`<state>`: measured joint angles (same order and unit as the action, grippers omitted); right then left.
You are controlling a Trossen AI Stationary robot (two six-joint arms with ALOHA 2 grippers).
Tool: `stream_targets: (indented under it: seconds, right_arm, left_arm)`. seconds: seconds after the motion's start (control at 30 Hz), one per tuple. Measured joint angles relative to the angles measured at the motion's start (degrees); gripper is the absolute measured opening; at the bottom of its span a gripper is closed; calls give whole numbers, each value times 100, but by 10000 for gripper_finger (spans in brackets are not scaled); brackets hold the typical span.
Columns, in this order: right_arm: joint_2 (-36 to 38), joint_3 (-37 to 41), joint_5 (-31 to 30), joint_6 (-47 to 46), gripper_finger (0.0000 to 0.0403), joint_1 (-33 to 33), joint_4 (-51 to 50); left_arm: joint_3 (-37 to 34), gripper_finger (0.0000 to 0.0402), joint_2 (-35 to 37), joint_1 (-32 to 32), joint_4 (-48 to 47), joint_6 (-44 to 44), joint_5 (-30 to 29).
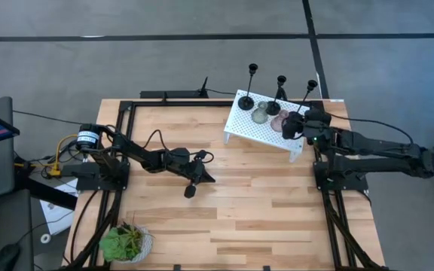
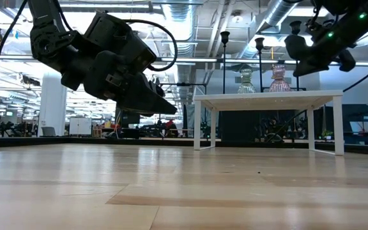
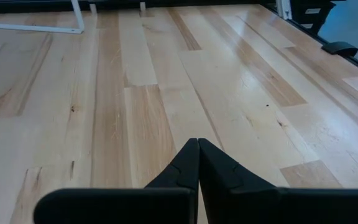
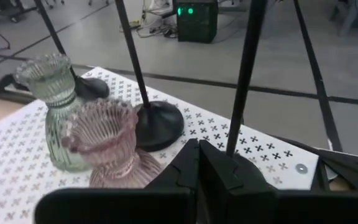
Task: Pick & Place candle stick holders
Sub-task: Return to Home Position
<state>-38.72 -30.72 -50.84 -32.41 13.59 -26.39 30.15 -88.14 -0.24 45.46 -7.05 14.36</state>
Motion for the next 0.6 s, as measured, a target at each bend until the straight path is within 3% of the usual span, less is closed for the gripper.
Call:
stream_targets:
  seconds: [0.47,0.6]
  right_arm:
    - [0,0,102,241,0,461,334]
    - [-23,0,607,243,0,624,333]
  left_arm:
    - [0,4,0,1,0,0,-130]
    - [0,4,0,1,-1,0,-128]
